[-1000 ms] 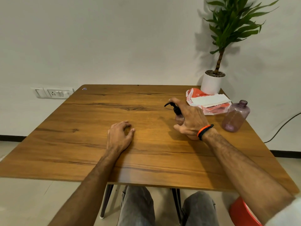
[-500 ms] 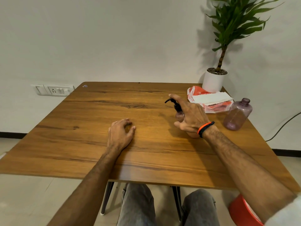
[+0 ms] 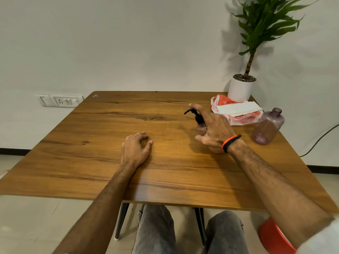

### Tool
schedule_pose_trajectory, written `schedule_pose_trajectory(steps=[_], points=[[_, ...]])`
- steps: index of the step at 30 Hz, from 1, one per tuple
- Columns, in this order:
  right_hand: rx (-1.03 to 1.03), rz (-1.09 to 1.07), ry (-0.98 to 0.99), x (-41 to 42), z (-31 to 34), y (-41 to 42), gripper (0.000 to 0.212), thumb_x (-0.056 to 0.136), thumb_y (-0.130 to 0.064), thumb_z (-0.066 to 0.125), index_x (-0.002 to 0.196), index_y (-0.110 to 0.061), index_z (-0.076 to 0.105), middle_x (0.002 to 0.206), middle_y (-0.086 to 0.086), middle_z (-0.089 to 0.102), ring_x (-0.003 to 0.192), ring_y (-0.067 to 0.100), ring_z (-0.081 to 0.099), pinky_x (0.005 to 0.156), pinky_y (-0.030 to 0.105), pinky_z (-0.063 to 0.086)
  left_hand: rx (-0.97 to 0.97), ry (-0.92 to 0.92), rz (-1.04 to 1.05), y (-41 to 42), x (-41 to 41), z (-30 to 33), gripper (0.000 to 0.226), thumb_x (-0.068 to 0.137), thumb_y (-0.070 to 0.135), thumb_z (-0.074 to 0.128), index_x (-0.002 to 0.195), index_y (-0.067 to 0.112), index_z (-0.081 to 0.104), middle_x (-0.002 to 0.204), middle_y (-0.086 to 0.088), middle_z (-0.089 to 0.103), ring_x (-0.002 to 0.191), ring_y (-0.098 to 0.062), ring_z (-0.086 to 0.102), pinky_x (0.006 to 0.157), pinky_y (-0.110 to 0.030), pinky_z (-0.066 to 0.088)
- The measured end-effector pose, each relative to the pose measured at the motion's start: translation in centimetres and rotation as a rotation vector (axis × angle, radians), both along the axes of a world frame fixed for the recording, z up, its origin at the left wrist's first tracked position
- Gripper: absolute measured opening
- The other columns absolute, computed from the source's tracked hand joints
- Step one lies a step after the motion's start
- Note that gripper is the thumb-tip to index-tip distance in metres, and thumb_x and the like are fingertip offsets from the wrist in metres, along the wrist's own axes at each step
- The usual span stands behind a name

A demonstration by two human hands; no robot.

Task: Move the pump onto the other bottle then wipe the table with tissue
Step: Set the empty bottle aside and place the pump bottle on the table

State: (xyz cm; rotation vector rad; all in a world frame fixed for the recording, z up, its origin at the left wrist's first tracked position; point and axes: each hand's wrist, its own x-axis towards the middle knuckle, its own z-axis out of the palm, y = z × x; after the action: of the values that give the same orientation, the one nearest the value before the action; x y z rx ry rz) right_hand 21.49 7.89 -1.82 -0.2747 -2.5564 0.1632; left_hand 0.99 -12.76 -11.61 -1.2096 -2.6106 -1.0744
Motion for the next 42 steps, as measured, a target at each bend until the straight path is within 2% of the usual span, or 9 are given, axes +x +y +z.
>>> schedule_pose_trajectory(steps=[6, 10, 17, 21, 23, 30, 34, 38, 42], points=[[-0.037, 0.172, -0.037, 0.4, 0.1, -0.7, 0.089, 0.062, -0.026, 0.065, 0.142, -0.032, 0.025, 0.078, -0.006, 0.059, 0.061, 0.016, 0.058, 0.056, 0.033, 0.056, -0.009, -0.007, 0.001, -0.1, 0.0, 0.1, 0.049, 0.081, 0.049, 0.054, 0.114, 0.017, 0.07, 0.129, 0.0, 0.064, 0.12, -0.024, 0.055, 0.103, -0.045, 0.042], [0.003, 0.223, -0.026, 0.6, 0.0, -1.1, 0.085, 0.064, -0.023, 0.065, 0.14, -0.028, 0.028, 0.086, -0.006, 0.061, 0.063, 0.011, 0.056, 0.058, 0.021, 0.049, -0.013, -0.011, 0.0, 0.0, 0.0, 0.1, 0.043, 0.084, 0.045, 0.058, 0.115, 0.017, 0.069, 0.129, 0.0, 0.064, 0.12, -0.024, 0.054, 0.104, -0.044, 0.042], [-0.018, 0.214, -0.024, 0.4, -0.1, -1.0, 0.078, 0.064, -0.028, 0.06, 0.134, -0.026, 0.027, 0.079, 0.002, 0.062, 0.062, 0.022, 0.059, 0.059, 0.034, 0.055, -0.005, -0.021, -0.014, -0.1, -0.1, 0.0, 0.037, 0.087, 0.039, 0.063, 0.117, 0.018, 0.068, 0.131, 0.0, 0.062, 0.122, -0.023, 0.052, 0.105, -0.045, 0.04], [-0.009, 0.219, -0.038, 0.7, -0.2, -0.9, 0.085, 0.064, -0.027, 0.06, 0.143, -0.021, 0.029, 0.081, -0.006, 0.058, 0.061, 0.015, 0.056, 0.057, 0.021, 0.05, -0.004, -0.011, 0.017, 0.0, 0.3, 0.3, 0.043, 0.083, 0.043, 0.059, 0.115, 0.017, 0.07, 0.13, -0.001, 0.064, 0.121, -0.024, 0.053, 0.104, -0.043, 0.041], [-0.008, 0.205, -0.032, 0.7, -0.2, -0.9, 0.089, 0.063, -0.025, 0.06, 0.146, -0.021, 0.028, 0.083, -0.008, 0.057, 0.062, 0.014, 0.056, 0.058, 0.02, 0.048, -0.005, -0.011, 0.017, 0.0, 0.4, 0.5, 0.044, 0.083, 0.043, 0.058, 0.115, 0.016, 0.07, 0.13, -0.001, 0.063, 0.121, -0.025, 0.053, 0.105, -0.042, 0.041], [-0.067, 0.016, 0.084, 0.1, -0.3, -1.1, 0.1, 0.061, -0.025, 0.069, 0.147, -0.03, 0.019, 0.09, -0.001, 0.063, 0.069, 0.02, 0.063, 0.065, 0.036, 0.06, -0.006, -0.011, 0.013, -0.1, 0.2, 0.5, 0.049, 0.08, 0.048, 0.054, 0.115, 0.017, 0.07, 0.129, -0.001, 0.064, 0.121, -0.024, 0.054, 0.105, -0.044, 0.041], [-0.214, -0.041, 0.184, -0.4, -0.3, -1.1, 0.101, 0.063, -0.024, 0.072, 0.148, -0.031, 0.018, 0.09, -0.002, 0.064, 0.072, 0.019, 0.065, 0.066, 0.034, 0.06, -0.009, -0.015, 0.01, -0.2, 0.3, 0.5, 0.051, 0.08, 0.049, 0.053, 0.116, 0.017, 0.07, 0.13, 0.0, 0.063, 0.121, -0.023, 0.054, 0.105, -0.044, 0.041], [-0.334, -0.074, 0.271, -1.3, -1.1, -1.2, 0.108, 0.063, -0.028, 0.081, 0.148, -0.029, 0.015, 0.097, -0.003, 0.065, 0.083, 0.016, 0.066, 0.075, 0.03, 0.059, -0.018, -0.011, 0.01, -0.1, 0.1, 0.3, 0.049, 0.08, 0.049, 0.054, 0.115, 0.018, 0.07, 0.129, 0.001, 0.064, 0.121, -0.022, 0.055, 0.104, -0.044, 0.042], [-0.418, -0.119, 0.319, -1.7, -1.9, -1.5, 0.104, 0.063, -0.033, 0.081, 0.145, -0.027, 0.018, 0.101, -0.007, 0.063, 0.092, 0.013, 0.063, 0.084, 0.03, 0.055, -0.012, -0.012, 0.001, -0.1, 0.3, 0.5, 0.051, 0.08, 0.049, 0.053, 0.116, 0.017, 0.07, 0.13, 0.0, 0.063, 0.121, -0.023, 0.054, 0.105, -0.045, 0.041]])
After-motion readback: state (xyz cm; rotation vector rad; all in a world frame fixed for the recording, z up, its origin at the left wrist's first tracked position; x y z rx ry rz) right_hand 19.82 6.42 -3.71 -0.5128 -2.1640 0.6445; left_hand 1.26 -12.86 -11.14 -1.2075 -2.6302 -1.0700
